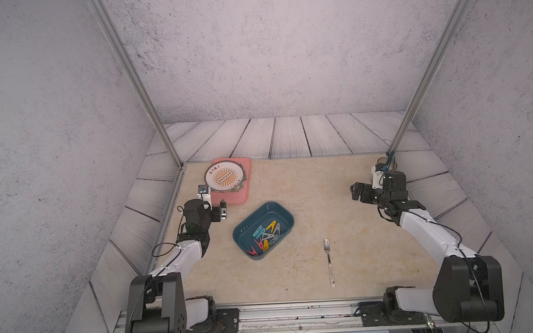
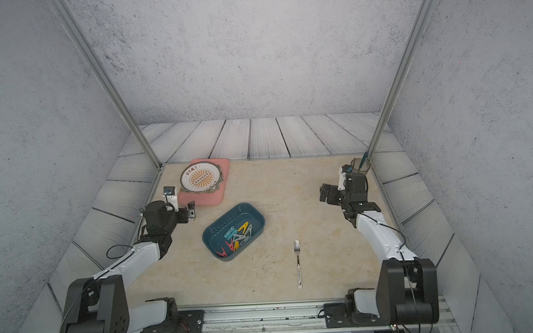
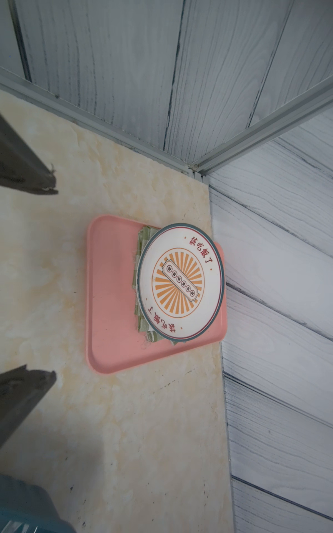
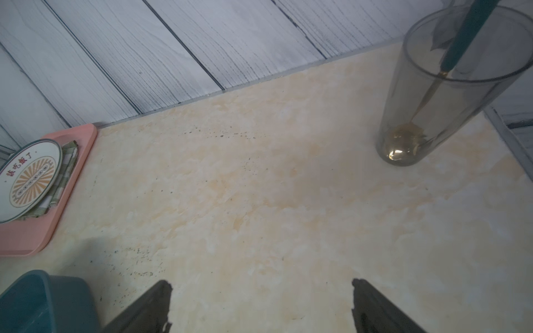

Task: Take the clothespins out of the storage box
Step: Adjust the storage box at the center of the board.

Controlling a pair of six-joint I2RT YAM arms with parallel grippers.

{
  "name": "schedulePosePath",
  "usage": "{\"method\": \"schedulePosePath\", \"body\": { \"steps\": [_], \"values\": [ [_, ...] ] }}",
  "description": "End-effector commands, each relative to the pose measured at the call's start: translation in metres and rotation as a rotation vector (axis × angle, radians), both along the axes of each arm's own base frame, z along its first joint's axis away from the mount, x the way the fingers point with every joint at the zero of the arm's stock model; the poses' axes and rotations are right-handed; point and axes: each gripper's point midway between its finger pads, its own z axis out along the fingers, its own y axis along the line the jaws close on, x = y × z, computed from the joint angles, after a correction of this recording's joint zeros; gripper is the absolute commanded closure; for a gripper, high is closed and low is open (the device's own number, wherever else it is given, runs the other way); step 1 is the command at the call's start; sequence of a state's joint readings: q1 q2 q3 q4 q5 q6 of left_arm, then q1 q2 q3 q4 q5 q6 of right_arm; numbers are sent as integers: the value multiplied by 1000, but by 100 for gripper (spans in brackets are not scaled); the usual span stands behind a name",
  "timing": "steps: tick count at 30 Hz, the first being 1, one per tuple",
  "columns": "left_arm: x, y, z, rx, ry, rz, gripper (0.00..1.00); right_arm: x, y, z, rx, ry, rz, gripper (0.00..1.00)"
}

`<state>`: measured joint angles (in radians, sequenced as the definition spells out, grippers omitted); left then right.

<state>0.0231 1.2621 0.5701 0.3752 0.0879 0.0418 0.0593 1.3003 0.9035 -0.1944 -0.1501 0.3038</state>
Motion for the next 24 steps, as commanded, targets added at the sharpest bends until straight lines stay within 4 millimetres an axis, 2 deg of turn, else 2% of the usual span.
{"method": "schedulePosePath", "body": {
  "steps": [1,6,12,17,24],
  "values": [
    [-6,-3,-2,-21,78,-48,2,-36,20,-1,-26,117,-6,1],
    [-14,-19,1,-58,165,-142,2,-56,62,9,-78,156,24,1],
    [-27,-32,8,-95,260,-211,1,-73,122,-6,-38,254,11,1],
    [-40,-41,9,-143,313,-251,0,-83,187,-9,-24,257,32,1],
    [-44,-42,8,-154,322,-248,0,-94,252,-34,-14,269,8,1]
  ]
}}
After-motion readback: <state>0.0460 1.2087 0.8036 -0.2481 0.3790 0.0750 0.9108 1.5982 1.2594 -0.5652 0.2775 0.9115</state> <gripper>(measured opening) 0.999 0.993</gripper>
